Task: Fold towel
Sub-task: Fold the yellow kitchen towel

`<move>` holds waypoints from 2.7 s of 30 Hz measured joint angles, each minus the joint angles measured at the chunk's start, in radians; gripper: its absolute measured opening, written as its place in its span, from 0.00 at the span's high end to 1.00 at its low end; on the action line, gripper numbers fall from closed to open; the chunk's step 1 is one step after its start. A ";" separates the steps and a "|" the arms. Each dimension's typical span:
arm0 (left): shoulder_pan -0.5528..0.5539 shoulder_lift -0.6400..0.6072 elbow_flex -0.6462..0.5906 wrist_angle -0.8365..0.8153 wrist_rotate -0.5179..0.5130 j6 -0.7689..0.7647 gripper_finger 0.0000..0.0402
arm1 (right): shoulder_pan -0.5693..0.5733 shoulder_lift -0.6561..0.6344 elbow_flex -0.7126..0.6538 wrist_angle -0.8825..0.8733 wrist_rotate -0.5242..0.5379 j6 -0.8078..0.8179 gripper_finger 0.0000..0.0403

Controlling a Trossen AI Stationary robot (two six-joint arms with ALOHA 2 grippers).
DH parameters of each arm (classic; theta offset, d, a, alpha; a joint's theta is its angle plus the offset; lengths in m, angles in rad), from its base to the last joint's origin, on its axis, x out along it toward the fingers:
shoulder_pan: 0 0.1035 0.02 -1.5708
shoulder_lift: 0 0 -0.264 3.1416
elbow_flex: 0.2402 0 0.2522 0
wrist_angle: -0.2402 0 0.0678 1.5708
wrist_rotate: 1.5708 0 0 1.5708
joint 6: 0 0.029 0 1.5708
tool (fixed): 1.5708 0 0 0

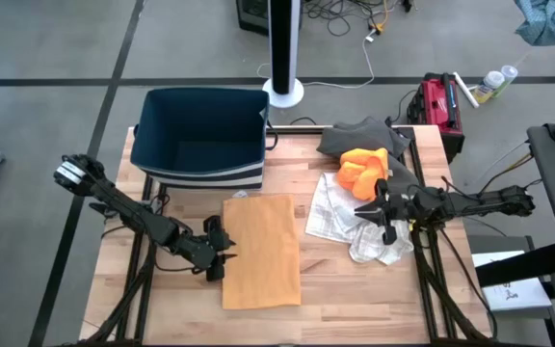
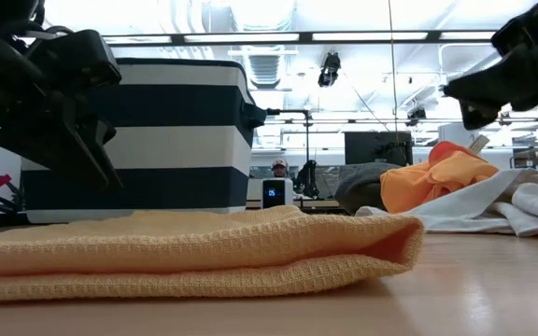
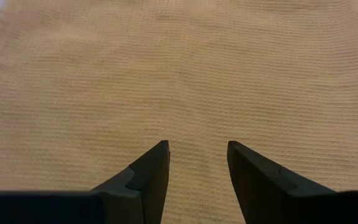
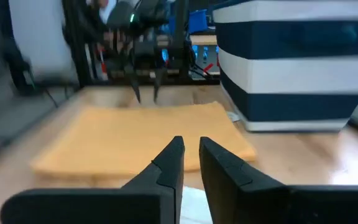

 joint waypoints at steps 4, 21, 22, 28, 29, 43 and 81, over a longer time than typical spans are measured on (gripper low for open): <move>0.003 -0.001 -0.001 0.007 -0.010 0.000 0.61 | 0.001 0.000 0.000 0.064 0.050 0.356 0.90; -0.032 0.007 -0.011 -0.049 -0.039 -0.106 0.62 | 0.242 0.796 0.166 0.580 0.383 0.202 0.85; -0.031 0.008 -0.014 -0.049 -0.042 -0.110 0.62 | 0.256 0.888 0.206 0.598 0.408 0.189 0.84; -0.031 -0.036 -0.011 -0.121 -0.001 -0.189 0.62 | 0.284 1.346 0.438 0.653 0.459 0.264 0.76; -0.031 -0.047 -0.010 -0.120 -0.001 -0.191 0.62 | 0.284 1.404 0.465 0.656 0.459 0.274 0.74; -0.021 -0.065 -0.075 -0.008 -0.013 0.024 0.62 | 0.295 1.754 0.716 0.581 0.404 0.183 0.57; -0.070 -0.029 -0.064 -0.106 0.009 -0.198 0.62 | -0.136 1.720 0.825 0.370 0.197 0.621 0.55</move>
